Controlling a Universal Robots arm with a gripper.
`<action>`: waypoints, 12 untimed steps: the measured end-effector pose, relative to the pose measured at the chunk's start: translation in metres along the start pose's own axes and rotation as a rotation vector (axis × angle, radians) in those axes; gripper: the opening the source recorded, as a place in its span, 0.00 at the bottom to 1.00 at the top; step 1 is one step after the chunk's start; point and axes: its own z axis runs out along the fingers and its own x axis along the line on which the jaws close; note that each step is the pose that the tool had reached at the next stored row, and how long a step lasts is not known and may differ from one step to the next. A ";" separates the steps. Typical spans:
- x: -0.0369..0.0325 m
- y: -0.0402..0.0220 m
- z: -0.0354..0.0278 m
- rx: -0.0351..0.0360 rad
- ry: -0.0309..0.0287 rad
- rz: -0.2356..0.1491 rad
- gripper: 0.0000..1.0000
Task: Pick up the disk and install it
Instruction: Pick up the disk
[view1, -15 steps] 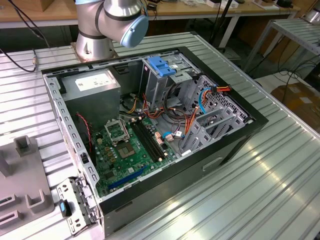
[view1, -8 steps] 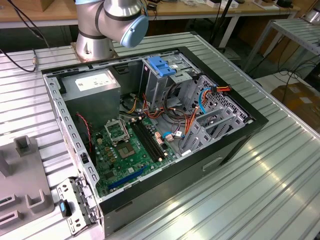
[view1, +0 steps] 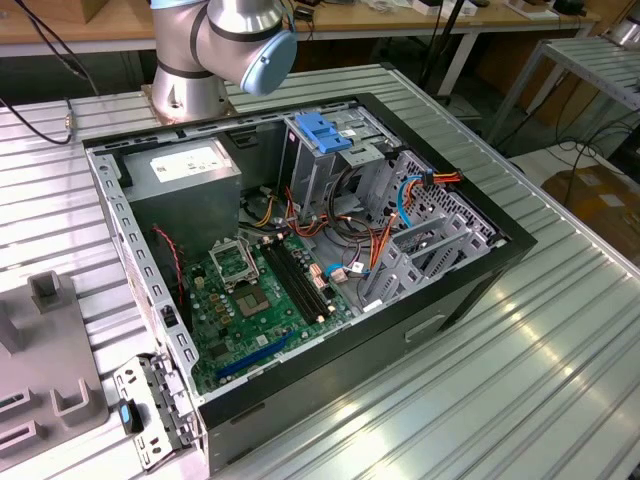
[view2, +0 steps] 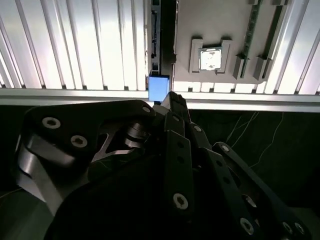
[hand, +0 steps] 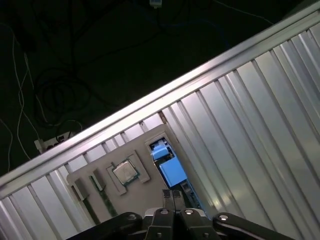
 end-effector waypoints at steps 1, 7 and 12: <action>0.0000 0.0000 0.0000 0.0000 -0.0001 -0.008 0.11; 0.0000 0.0000 0.0000 0.0000 -0.0009 -0.061 0.11; 0.0000 0.0000 0.0000 0.0000 -0.0016 -0.111 0.11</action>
